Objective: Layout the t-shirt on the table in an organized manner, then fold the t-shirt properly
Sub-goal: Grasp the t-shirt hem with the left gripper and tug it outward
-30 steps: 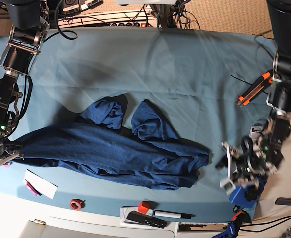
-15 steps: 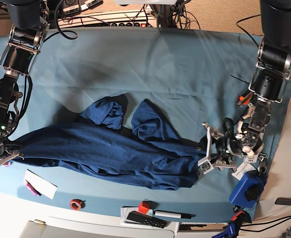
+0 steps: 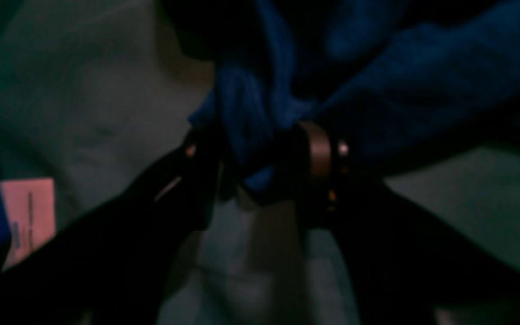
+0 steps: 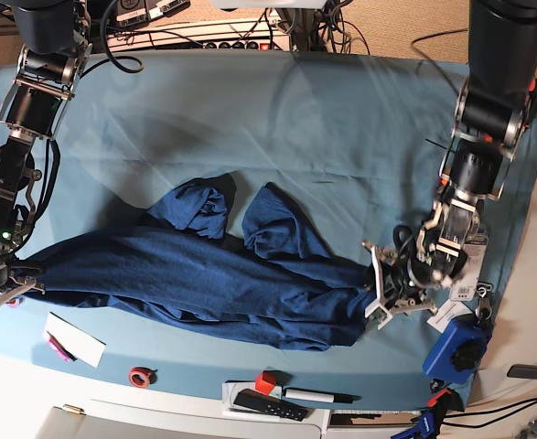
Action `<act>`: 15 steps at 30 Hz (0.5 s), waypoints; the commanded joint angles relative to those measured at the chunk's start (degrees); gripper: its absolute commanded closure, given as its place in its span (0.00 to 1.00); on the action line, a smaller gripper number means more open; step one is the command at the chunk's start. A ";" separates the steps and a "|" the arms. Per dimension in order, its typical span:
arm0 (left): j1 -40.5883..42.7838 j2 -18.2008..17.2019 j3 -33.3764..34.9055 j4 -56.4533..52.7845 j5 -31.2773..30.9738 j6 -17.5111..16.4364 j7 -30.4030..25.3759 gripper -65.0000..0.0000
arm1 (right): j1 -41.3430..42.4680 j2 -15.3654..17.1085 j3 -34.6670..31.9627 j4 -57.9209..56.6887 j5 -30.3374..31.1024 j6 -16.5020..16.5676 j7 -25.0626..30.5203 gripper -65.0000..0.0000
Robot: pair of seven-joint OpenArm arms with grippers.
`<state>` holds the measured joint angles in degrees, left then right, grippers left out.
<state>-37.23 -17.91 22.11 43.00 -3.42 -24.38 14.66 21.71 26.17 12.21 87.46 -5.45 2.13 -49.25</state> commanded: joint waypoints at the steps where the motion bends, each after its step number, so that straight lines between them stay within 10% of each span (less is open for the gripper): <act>1: -2.05 0.26 -0.15 -0.04 0.22 0.37 -1.07 0.72 | 1.46 1.29 0.28 0.92 -0.50 -0.46 1.70 1.00; 15: -8.35 0.42 -0.15 0.35 -2.99 -5.77 -0.48 1.00 | 1.46 1.29 0.28 0.92 -0.52 -0.46 1.66 1.00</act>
<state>-43.40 -17.17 22.17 42.48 -5.76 -30.94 15.44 21.71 26.17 12.21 87.46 -5.45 2.15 -49.25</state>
